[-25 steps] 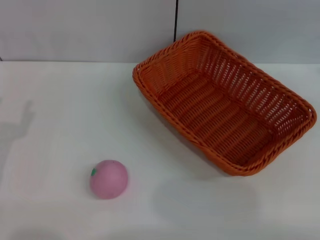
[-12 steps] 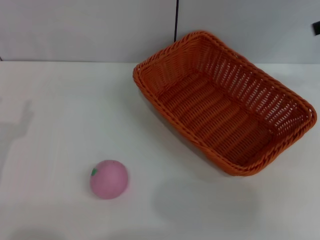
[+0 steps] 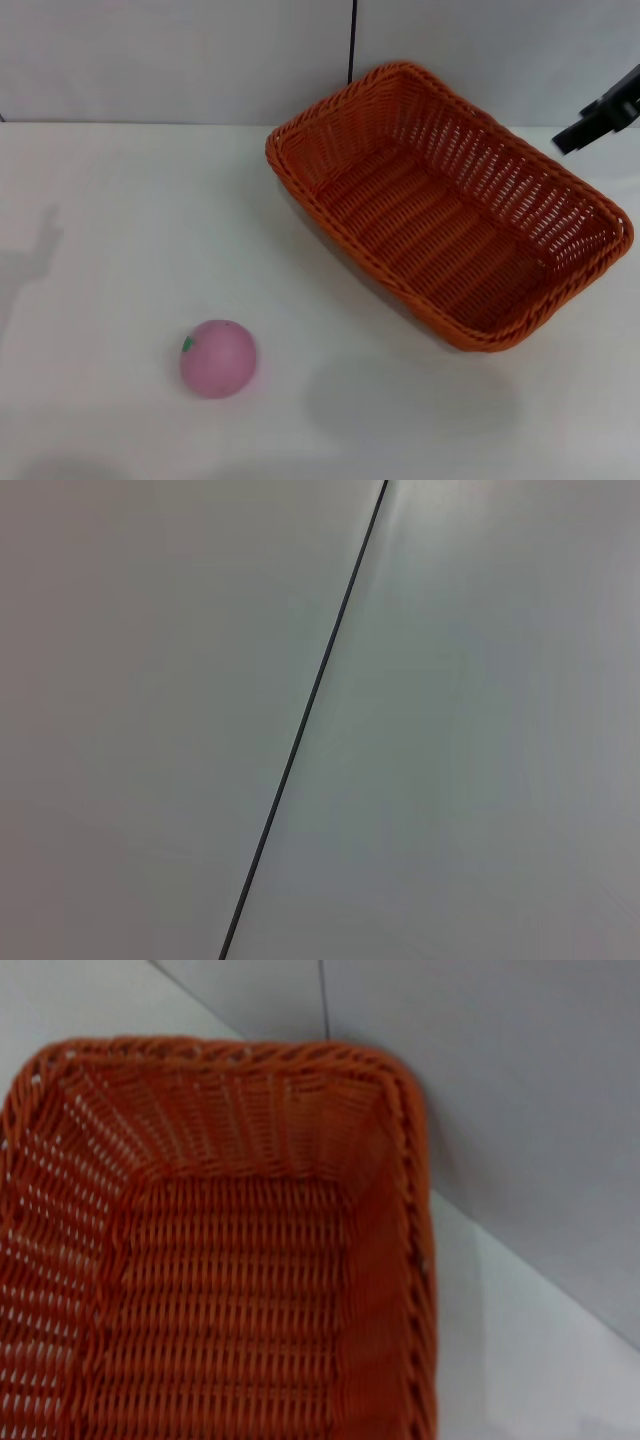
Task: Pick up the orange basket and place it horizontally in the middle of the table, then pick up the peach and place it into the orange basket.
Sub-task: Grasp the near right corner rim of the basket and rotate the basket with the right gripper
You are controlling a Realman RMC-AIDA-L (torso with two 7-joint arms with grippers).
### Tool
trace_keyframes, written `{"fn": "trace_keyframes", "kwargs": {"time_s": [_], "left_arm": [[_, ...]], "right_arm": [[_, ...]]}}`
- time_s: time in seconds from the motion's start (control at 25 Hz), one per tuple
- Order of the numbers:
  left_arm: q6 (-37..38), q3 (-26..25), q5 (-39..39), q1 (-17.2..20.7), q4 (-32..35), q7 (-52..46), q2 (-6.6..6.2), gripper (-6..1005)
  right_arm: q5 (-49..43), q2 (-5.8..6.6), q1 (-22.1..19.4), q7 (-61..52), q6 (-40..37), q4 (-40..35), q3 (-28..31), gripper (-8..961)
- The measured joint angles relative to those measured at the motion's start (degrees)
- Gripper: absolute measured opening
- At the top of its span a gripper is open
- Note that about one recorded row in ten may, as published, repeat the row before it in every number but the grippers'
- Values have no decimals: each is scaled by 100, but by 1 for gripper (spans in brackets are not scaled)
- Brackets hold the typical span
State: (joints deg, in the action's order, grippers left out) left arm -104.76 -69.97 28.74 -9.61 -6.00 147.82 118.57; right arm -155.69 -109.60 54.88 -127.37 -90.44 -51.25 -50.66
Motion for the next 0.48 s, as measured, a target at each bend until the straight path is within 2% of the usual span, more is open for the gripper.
{"fn": "trace_keyframes", "kwargs": {"time_s": [0.04,0.16,0.48], "left_arm": [[0,1,-1,4,0,-14,0,800],[0,1,0,22,2,-60,0,800],[-27,78,0,37,2,-67,4,799]], "right_arm": [[0,0,0,0,0,0,0,556],[-43,-99,14,1,171,145,-109,550],[-52,-211,4,39,732,735,-315,536]]}}
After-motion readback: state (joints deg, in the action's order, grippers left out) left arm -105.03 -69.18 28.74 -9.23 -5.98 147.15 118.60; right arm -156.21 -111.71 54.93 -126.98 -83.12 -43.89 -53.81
